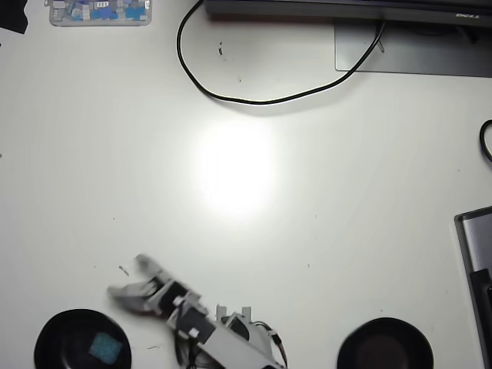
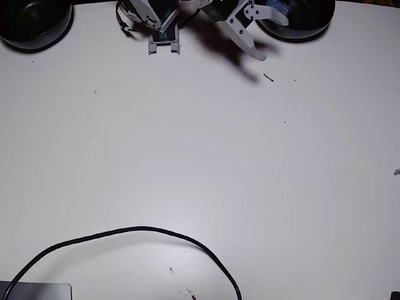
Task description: Grab the Blue cube
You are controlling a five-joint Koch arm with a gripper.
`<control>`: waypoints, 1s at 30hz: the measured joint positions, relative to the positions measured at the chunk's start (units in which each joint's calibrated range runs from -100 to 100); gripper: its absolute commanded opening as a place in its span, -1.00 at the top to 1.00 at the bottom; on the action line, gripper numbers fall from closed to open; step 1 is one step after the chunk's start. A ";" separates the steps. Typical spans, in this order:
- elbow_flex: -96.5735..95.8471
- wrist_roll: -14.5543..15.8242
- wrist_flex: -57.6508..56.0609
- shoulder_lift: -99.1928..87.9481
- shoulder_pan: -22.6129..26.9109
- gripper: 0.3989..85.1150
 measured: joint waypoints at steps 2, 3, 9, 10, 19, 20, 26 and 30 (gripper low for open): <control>-1.38 0.24 0.00 -2.90 -1.76 -0.13; -1.84 0.54 0.00 -4.27 -2.49 -0.12; -3.77 3.32 1.39 -6.56 -8.79 -0.09; -3.87 3.71 2.78 -5.95 -10.65 -0.09; -10.31 6.89 14.77 -0.76 -19.34 -0.11; -10.95 7.18 16.24 -0.61 -19.98 -0.12; -16.20 10.50 28.76 6.87 -25.84 -0.11; -18.59 16.75 35.33 9.47 -28.13 -0.12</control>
